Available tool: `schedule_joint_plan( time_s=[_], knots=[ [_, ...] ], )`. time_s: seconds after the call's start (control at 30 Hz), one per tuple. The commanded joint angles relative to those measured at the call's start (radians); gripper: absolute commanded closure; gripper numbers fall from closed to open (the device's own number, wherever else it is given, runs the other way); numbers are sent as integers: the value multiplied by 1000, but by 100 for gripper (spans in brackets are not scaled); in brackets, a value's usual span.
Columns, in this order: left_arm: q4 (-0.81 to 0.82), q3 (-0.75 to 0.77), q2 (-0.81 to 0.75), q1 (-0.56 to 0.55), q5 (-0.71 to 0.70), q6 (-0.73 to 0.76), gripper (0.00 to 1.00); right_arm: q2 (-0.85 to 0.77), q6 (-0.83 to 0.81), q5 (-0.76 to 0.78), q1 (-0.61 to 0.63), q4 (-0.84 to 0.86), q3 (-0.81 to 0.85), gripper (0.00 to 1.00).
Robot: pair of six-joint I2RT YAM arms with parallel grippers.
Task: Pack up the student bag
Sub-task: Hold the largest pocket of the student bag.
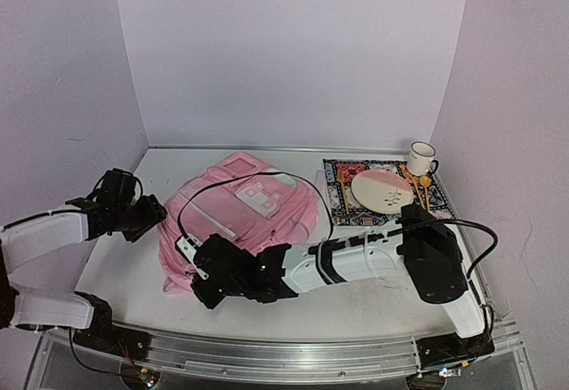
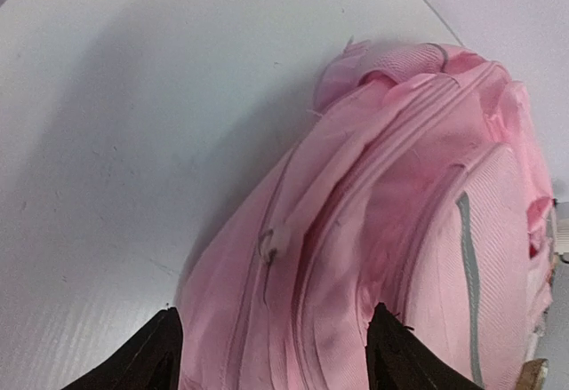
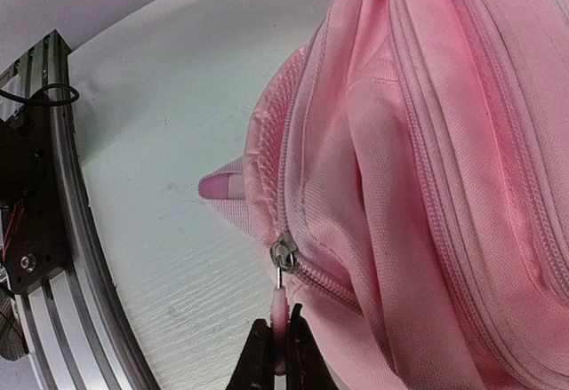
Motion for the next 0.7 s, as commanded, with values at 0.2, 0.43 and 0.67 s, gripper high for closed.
schedule_joint_plan(
  time_s=[0.2,0.43,0.67],
  knots=[
    [-55,-233,-335,-6,317,-202,33,-7,6,29,19,23,49,100],
    [-47,-259,-375,-48,367,-250,42,-21,1,18,18,25,60,100],
    [59,-300,-328,-137,334,-317,62,-41,-8,24,19,17,74,100]
  ],
)
